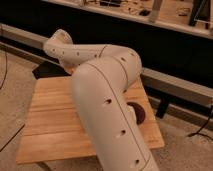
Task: Place the pepper in the ceramic cup
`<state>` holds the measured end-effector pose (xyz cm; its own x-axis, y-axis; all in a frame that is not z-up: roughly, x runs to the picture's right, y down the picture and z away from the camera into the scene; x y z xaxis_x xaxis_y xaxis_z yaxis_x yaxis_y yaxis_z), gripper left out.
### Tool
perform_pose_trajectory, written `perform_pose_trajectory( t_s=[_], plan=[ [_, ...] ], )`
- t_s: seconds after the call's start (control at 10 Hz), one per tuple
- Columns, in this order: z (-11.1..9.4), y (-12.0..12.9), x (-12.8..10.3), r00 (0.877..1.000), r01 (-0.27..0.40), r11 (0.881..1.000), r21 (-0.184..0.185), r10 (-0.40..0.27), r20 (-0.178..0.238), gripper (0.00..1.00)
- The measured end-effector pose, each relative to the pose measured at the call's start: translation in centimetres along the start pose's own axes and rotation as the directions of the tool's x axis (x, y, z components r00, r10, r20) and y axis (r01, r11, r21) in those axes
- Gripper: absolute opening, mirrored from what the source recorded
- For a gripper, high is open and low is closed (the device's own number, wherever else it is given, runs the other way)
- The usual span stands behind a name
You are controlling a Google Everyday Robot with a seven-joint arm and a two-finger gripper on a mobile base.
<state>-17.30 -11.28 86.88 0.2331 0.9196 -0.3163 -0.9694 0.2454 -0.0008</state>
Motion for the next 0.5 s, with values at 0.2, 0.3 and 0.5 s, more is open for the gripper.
perform_pose_trajectory(
  t_s=[0.2, 0.3, 0.5],
  plan=[
    [0.8, -1.4, 0.3, 1.000, -0.005, 1.000, 0.023, 0.005, -0.006, 0.00],
    [1.3, -2.3, 0.8, 1.000, -0.019, 0.999, 0.035, 0.019, -0.011, 0.00],
    [2.3, -3.4, 1.6, 0.999, -0.039, 0.998, 0.041, 0.039, -0.014, 0.00]
  ],
)
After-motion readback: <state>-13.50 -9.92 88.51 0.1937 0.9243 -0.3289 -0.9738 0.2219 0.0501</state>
